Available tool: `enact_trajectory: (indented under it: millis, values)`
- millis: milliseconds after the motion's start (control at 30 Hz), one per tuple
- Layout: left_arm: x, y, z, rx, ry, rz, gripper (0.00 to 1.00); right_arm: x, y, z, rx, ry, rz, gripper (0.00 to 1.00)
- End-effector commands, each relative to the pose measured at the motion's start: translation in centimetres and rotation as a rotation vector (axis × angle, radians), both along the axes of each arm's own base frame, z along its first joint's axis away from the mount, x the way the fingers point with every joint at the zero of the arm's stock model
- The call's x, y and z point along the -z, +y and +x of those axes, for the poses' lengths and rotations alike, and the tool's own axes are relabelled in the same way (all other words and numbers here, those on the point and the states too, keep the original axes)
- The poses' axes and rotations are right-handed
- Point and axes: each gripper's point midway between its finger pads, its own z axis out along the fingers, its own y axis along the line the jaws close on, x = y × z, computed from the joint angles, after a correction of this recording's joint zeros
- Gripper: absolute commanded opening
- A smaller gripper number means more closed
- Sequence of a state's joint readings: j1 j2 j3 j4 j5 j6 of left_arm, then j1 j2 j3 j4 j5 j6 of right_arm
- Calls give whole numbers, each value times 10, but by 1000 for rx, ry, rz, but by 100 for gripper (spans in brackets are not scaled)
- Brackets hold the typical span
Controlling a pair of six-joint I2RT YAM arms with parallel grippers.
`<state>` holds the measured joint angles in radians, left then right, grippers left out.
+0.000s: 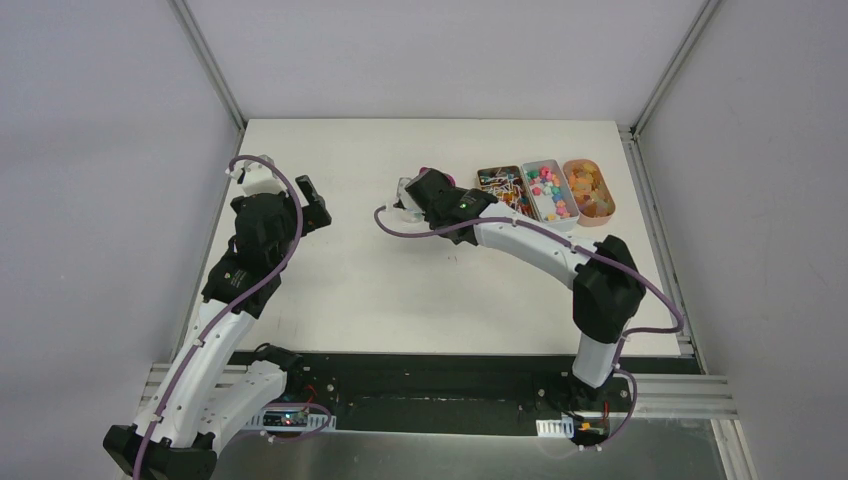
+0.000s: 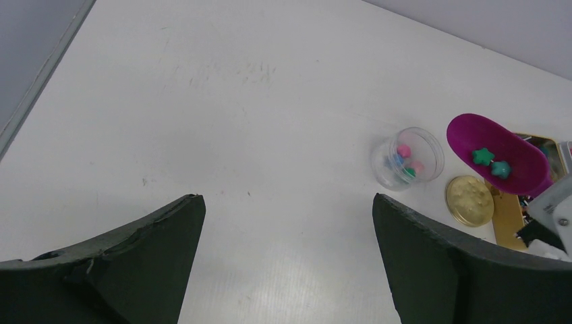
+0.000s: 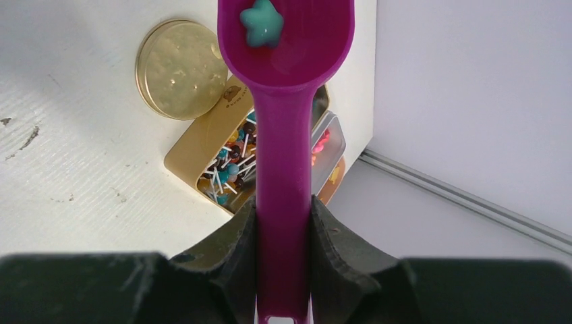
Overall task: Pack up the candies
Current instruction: Place the fake candies in the packing bottle.
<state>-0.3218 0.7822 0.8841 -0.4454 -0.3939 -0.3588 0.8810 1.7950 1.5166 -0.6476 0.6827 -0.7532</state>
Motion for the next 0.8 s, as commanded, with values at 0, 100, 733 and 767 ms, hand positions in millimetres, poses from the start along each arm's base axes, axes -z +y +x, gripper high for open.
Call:
enact_trajectory:
  millis: [0,100,733,767]
  values:
    - [-24,2,-2,-19,-61,-32,99,-22,9,6,-1,-99,-73,0]
    - [-24,1,-2,-17,-62,-33,99,-19,15,5,-6,-114,-121,0]
    - [-25,3,-4,-25,-66,-34,99,-20,32,8,-14,-182,-213,0]
    - [-24,3,-3,-27,-65,-34,99,-20,31,7,-12,-180,-208,0]
